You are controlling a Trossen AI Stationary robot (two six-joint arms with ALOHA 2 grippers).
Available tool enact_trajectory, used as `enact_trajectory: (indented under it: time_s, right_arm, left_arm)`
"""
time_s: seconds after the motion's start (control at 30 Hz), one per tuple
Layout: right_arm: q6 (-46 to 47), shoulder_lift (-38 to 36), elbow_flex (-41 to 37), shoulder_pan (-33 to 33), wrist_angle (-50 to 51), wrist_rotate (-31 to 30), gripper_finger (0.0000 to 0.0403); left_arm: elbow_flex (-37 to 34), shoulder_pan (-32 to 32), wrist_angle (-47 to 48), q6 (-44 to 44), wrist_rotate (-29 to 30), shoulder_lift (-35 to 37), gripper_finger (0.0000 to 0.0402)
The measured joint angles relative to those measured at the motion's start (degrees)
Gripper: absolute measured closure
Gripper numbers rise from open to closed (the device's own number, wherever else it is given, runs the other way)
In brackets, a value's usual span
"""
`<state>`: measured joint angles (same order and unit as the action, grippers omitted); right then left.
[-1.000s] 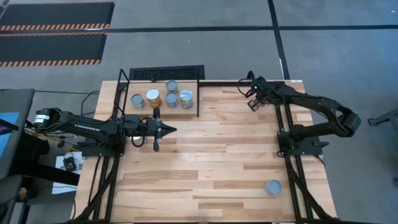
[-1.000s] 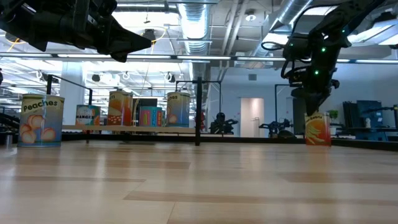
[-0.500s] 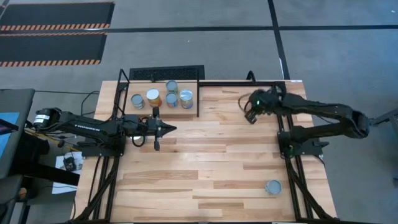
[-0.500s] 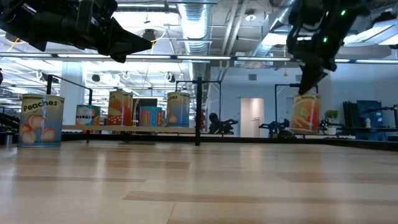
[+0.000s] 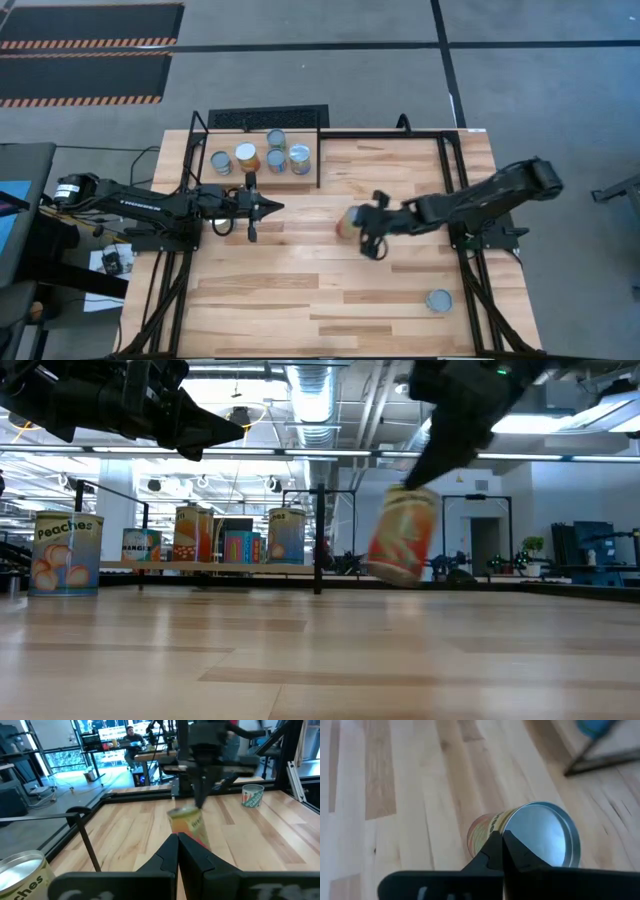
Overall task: Pick and place cans onto a shelf
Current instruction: Put the canned green beans on the shelf
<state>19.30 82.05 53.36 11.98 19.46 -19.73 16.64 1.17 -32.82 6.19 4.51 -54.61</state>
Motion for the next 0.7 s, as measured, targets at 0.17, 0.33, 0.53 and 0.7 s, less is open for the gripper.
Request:
enact_trajectory:
  time_s: [0.17, 0.33, 0.53, 0.7]
  right_arm:
    - [-8.2, 11.7, 11.1, -0.6, 0.2, 0.3, 0.0398]
    - [-16.0, 21.0, 21.7, -2.7, 2.2, 0.6, 0.0400]
    - [-20.4, 28.3, 30.8, -5.6, 6.2, 5.1, 0.0398]
    - [-22.6, 31.7, 35.3, -6.6, 7.0, 8.2, 0.0399]
  left_arm:
    - [0.0, 0.0, 0.1, -0.2, 0.0, 0.0, 0.0401]
    - [0.0, 0.0, 0.4, -0.2, 0.0, 0.0, 0.0401]
    - [0.0, 0.0, 1.0, -0.1, 0.0, 0.0, 0.0401]
    - [0.0, 0.0, 1.4, 0.4, 1.6, 0.0, 0.0401]
